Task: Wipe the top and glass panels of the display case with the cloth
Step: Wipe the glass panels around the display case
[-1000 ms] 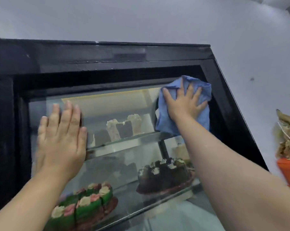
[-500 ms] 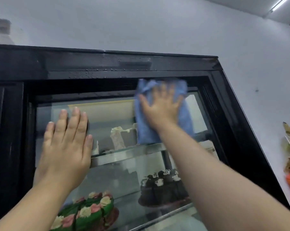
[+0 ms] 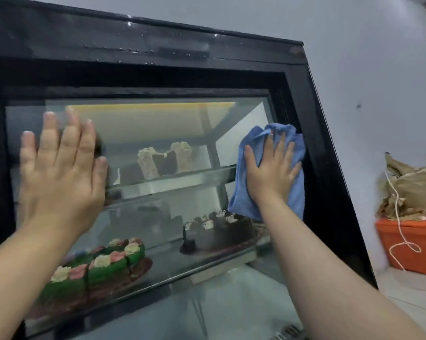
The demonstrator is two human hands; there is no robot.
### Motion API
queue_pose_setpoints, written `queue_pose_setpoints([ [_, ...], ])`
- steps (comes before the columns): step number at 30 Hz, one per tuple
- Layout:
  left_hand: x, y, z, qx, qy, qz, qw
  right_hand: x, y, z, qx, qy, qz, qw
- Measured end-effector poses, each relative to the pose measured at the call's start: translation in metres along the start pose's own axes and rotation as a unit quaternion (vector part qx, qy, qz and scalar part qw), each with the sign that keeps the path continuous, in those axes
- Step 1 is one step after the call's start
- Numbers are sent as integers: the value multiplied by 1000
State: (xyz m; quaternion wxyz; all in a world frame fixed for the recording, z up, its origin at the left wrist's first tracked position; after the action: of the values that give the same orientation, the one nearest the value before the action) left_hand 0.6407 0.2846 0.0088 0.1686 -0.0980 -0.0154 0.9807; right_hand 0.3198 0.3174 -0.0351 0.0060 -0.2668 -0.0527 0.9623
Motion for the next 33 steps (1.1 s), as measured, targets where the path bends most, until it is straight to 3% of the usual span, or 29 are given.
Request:
queue_pose_setpoints([
  [3,51,-7,-71,-17,5,-45,999,28,8,-82,-23,54,-4,998],
  [6,72,-2,-140,-45,10,-23,999,68,15,-152,-44,95,1,994],
  [10,67,7,-156,-82,-8,10,997,110,19,-203,-51,149,-3,988],
  [14,70,3,-156,-97,-10,21,995,95,18,-205,-59,175,-20,983],
  [16,71,4,-153,-99,-8,19,995,58,19,-200,-70,118,-22,990],
  [19,61,-1,-155,-100,-1,-14,995,-27,25,-211,-51,-96,-16,994],
  [22,31,-22,-181,-71,-67,-23,995,-69,25,-245,-52,-280,-10,959],
  [25,26,-26,-208,-83,-86,8,993,-24,25,-243,-44,-425,-10,904],
  [27,32,-16,-212,-113,-95,27,989,9,24,-210,-58,-347,-39,935],
  [29,33,-11,-210,-124,-109,35,986,9,20,-172,-70,-145,-40,986],
  [30,32,-10,-210,-123,-107,45,986,-6,17,-158,-65,-68,-39,995],
  [31,32,-9,-210,-118,-100,54,986,-25,15,-145,-66,-36,-35,997],
  [33,30,-10,-211,-106,-97,60,988,-74,13,-119,-66,-83,-11,994],
])
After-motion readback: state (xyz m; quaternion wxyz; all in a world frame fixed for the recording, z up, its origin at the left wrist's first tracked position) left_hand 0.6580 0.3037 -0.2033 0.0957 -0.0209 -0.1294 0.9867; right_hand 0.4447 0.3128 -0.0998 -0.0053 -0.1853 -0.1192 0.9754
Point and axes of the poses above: each hand's wrist, its own z-axis towards the middle knuckle, its own y-axis out of the palm, x = y × z, the point moved 3 cm from there along z, towards the middle knuckle, and after that the axes turned 6 degrees about -y, right-handed, at the moved point
